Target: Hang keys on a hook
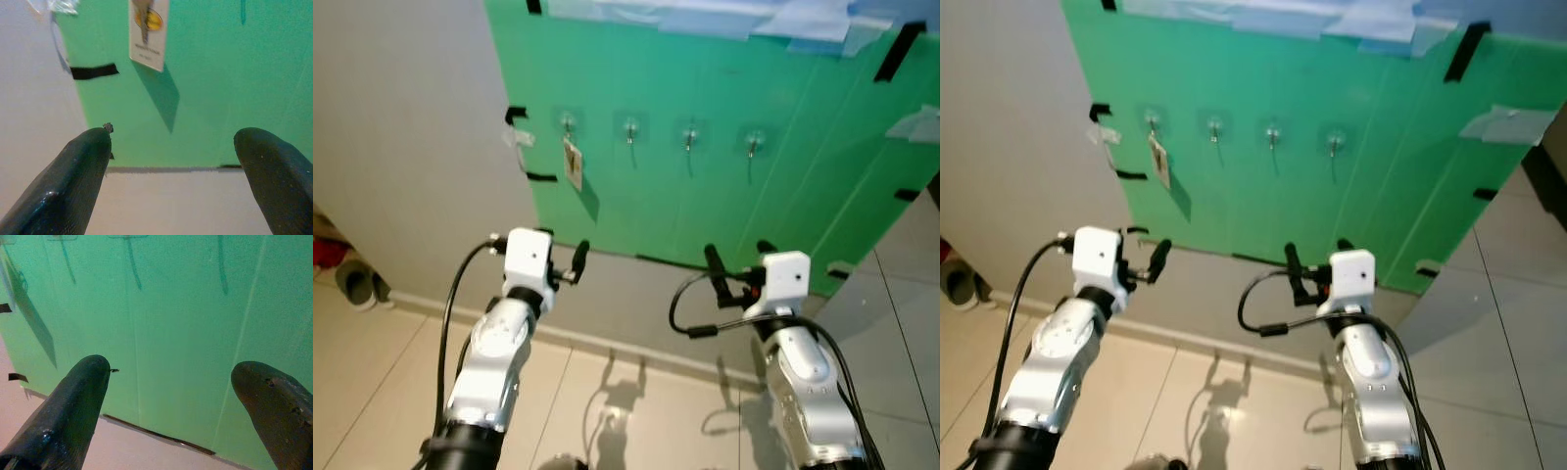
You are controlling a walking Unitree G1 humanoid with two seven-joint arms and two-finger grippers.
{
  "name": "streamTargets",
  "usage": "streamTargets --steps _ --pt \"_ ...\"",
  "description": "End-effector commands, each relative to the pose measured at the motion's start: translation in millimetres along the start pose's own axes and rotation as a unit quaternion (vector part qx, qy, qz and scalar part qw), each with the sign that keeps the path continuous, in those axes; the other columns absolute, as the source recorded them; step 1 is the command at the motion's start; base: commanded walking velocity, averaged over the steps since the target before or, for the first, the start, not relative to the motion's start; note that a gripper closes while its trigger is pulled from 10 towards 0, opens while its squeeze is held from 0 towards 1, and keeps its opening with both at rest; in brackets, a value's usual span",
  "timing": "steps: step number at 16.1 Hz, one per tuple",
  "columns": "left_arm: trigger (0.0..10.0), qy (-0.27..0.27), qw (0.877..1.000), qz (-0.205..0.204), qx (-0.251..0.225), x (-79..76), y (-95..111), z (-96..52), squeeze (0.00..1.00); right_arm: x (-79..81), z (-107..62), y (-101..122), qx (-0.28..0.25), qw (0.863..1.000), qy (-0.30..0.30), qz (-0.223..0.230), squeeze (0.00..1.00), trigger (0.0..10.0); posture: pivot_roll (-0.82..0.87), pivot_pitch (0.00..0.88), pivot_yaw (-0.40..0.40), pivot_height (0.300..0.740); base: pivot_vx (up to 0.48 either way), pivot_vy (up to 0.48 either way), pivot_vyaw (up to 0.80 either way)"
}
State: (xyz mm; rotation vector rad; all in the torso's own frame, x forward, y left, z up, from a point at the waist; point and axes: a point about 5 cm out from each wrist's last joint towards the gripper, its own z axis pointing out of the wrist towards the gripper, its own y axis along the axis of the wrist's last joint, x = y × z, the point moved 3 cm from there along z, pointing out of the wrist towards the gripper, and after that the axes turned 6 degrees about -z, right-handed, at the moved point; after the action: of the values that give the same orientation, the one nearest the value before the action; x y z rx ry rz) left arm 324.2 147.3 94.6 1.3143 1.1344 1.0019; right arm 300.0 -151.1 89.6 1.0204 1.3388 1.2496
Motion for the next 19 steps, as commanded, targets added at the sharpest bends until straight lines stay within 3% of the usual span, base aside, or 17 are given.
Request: streamTargets --steps 1,3,5,6,7,8,12,19 --pt "10.0 0.001 1.000 -0.005 -0.029 1.2 14 3.2 1.00 -7.3 -0.8 -5 0.004 1.000 -0.020 0.010 0.00 10.0 -0.06 0.000 0.036 0.740 0.000 0.000 0.00" --pt "10.0 0.004 1.000 -0.003 -0.031 3.8 16 -1.3 1.00 -17.3 -4.7 -4 0.003 0.999 -0.047 0.021 0.00 10.0 -0.07 0.000 0.042 0.740 0.000 0.000 0.00" --pt "10.0 -0.025 1.000 -0.008 -0.004 9.3 1 -29.8 1.00 -22.1 -28.7 -6 0.009 0.999 -0.032 -0.006 0.00 10.0 -0.08 0.000 0.051 0.740 0.000 0.000 0.00" --pt "10.0 -0.037 0.999 -0.007 -0.013 6.5 1 -36.4 1.00 -25.3 -38.0 -11 0.019 0.999 -0.031 -0.006 0.00 10.0 -0.08 0.000 0.047 0.740 0.000 0.000 0.00" --pt "10.0 -0.037 0.999 -0.010 -0.024 3.2 5 -33.6 0.97 -26.0 -40.2 -12 0.021 0.999 -0.030 0.000 0.00 10.0 -0.08 0.000 0.043 0.740 0.000 0.000 0.00" --pt "10.0 -0.035 0.999 -0.012 -0.022 1.7 2 -25.6 0.00 -23.3 -38.1 -12 0.020 1.000 -0.024 0.002 0.00 10.0 -0.09 0.000 0.043 0.740 0.000 0.000 0.00" --pt "10.0 -0.026 0.999 -0.021 -0.013 5.4 -1 -17.6 0.00 -11.7 -28.1 -9 0.019 1.000 -0.012 0.004 0.00 10.0 -0.09 0.000 0.045 0.740 -0.069 0.417 -0.76" --pt "10.0 -0.021 0.999 -0.022 -0.022 5.7 4 -4.3 0.00 -16.6 -24.2 -12 0.023 1.000 -0.010 0.001 0.00 10.0 -0.10 0.000 0.048 0.740 0.000 0.327 -0.75"
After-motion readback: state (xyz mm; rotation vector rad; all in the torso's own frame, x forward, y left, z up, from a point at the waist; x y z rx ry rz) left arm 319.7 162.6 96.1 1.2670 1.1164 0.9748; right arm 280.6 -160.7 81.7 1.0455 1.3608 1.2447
